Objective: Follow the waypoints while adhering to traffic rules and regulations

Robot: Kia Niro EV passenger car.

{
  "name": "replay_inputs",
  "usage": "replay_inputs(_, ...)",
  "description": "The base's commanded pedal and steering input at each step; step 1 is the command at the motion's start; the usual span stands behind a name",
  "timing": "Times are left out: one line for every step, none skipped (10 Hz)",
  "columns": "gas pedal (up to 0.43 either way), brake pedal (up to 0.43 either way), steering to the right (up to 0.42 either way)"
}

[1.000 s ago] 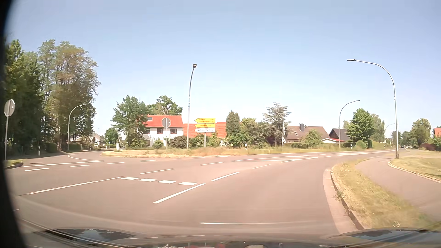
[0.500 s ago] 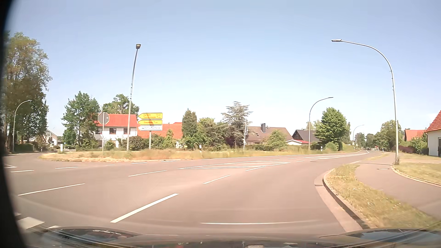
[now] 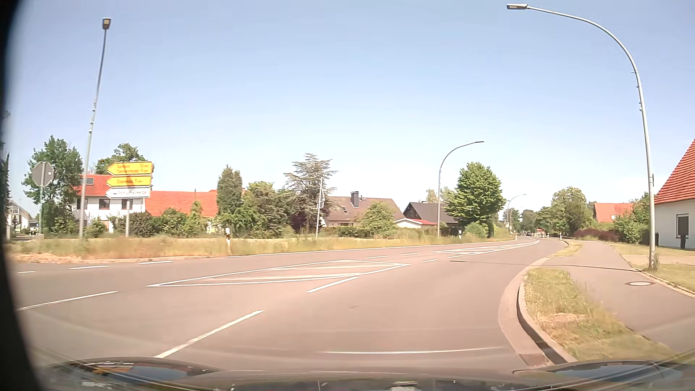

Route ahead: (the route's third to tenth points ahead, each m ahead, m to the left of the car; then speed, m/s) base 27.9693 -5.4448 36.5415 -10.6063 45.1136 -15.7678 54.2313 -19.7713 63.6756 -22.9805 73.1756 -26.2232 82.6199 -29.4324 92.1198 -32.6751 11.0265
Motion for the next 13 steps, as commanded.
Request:
replay_inputs(0.189,0.000,0.125)
replay_inputs(0.189,0.000,0.125)
replay_inputs(0.189,0.000,0.125)
replay_inputs(0.189,0.000,0.125)
replay_inputs(0.189,0.000,0.124)
replay_inputs(0.197,0.000,0.123)
replay_inputs(0.197,0.000,0.121)
replay_inputs(0.197,0.000,0.120)
replay_inputs(0.197,0.000,0.117)
replay_inputs(0.209,0.000,0.113)
replay_inputs(0.209,0.000,0.110)
replay_inputs(0.220,0.000,0.105)
replay_inputs(0.220,0.000,0.101)
